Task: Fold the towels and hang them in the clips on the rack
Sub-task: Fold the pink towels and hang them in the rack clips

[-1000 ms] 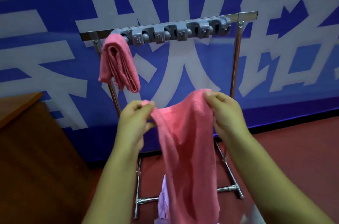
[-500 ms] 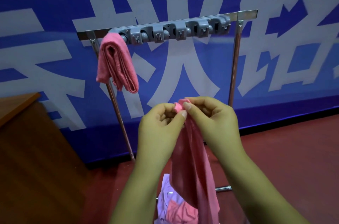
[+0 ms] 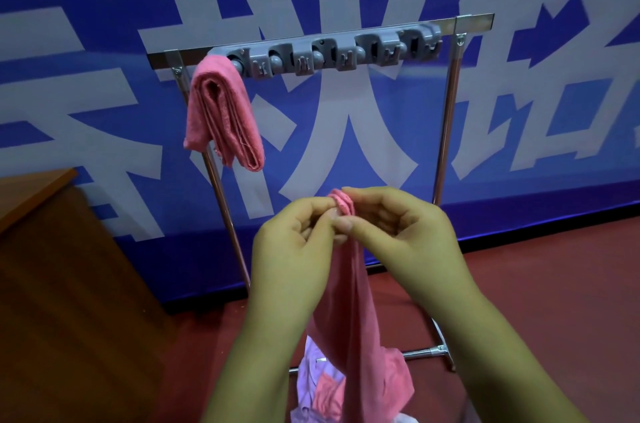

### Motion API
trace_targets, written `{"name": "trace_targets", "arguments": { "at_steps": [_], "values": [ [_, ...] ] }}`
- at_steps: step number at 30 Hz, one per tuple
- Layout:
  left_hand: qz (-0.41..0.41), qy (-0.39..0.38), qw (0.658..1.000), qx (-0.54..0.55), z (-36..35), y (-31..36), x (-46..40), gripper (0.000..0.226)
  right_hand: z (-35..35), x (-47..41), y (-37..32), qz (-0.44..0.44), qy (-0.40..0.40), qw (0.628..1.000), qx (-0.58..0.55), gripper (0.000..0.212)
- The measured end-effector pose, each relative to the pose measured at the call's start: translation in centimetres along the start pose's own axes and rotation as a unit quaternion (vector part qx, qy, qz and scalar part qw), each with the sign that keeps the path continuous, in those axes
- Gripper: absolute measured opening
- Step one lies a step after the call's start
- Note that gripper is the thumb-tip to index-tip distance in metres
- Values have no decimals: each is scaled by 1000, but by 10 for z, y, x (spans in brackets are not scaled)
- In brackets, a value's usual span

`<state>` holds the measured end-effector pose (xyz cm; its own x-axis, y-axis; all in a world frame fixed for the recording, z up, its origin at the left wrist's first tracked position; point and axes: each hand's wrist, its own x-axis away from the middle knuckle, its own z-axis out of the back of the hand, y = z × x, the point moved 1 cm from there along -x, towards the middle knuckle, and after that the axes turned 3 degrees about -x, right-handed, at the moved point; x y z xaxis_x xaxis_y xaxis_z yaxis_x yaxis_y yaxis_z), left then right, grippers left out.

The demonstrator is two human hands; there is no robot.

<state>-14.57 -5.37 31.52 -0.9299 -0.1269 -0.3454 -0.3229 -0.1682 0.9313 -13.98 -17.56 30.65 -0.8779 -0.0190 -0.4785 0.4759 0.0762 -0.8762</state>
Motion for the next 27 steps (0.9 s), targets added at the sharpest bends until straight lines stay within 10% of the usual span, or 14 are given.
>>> {"name": "trace_targets", "arguments": {
  "at_steps": [8,14,27],
  "values": [
    [4,-27,999,-19,5,-2,0,21,2,0,9,7,-4,1000,1,20],
    [-157,-11,961,-226,20,1,-8,28,3,-1,10,18,-32,999,0,16],
    [-216,-59,959,-172,16,4,-12,10,12,-7,2,-50,-90,994,-23,21]
  ]
}}
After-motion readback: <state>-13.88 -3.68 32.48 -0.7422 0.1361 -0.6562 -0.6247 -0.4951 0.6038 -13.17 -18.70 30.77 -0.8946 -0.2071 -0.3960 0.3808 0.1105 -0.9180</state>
